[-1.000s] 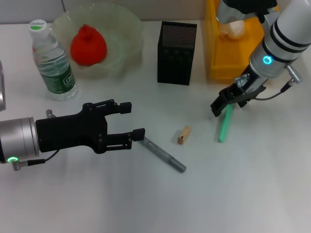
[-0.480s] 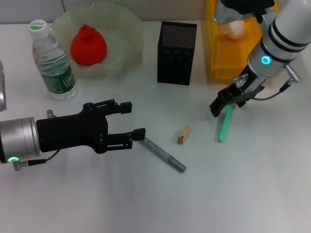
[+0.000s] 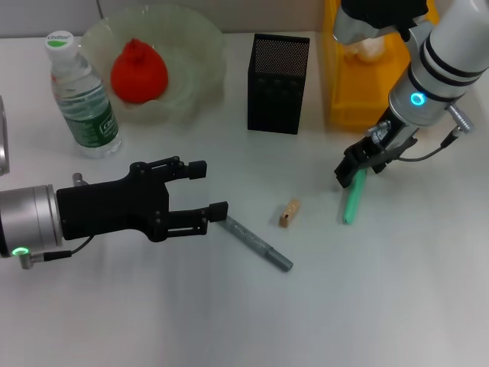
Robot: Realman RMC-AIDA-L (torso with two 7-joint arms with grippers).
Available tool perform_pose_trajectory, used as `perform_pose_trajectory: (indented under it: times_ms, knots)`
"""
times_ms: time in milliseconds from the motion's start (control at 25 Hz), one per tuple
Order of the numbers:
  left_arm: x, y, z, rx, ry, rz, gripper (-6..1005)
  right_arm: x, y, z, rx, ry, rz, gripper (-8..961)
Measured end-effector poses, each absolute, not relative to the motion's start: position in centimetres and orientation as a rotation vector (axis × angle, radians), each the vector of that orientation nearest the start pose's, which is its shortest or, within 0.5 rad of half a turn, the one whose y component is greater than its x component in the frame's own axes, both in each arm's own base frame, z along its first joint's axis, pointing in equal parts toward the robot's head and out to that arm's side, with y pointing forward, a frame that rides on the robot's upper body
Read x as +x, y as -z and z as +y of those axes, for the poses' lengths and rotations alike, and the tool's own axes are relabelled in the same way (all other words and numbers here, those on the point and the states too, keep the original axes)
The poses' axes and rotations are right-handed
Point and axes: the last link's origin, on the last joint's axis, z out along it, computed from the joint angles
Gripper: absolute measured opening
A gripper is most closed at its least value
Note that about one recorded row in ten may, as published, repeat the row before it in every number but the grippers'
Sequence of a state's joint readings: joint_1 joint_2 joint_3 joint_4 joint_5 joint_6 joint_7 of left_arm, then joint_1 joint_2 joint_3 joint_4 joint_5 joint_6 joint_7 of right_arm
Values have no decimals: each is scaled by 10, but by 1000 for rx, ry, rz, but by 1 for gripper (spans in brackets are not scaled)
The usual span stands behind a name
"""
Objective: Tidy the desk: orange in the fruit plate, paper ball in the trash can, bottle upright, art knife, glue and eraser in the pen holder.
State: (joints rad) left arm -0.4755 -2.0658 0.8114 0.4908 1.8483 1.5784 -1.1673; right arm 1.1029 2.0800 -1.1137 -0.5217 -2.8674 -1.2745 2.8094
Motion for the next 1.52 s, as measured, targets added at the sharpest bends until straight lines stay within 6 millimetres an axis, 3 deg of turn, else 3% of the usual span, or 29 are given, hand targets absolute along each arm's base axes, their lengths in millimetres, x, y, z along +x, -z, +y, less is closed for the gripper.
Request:
perform_pose_trajectory:
  times_ms: [640, 1280, 1520]
  knots:
    - [-268, 27, 301, -2772, 830, -500, 812, 183, 48, 419, -2289, 675, 1320, 415]
    - [-267, 26, 303, -2773, 827, -491, 812, 180, 49, 419, -2297, 705, 1291, 416]
    - [-267, 26, 303, -2772, 825, -489, 812, 180, 49, 419, -2296, 708, 1293, 345]
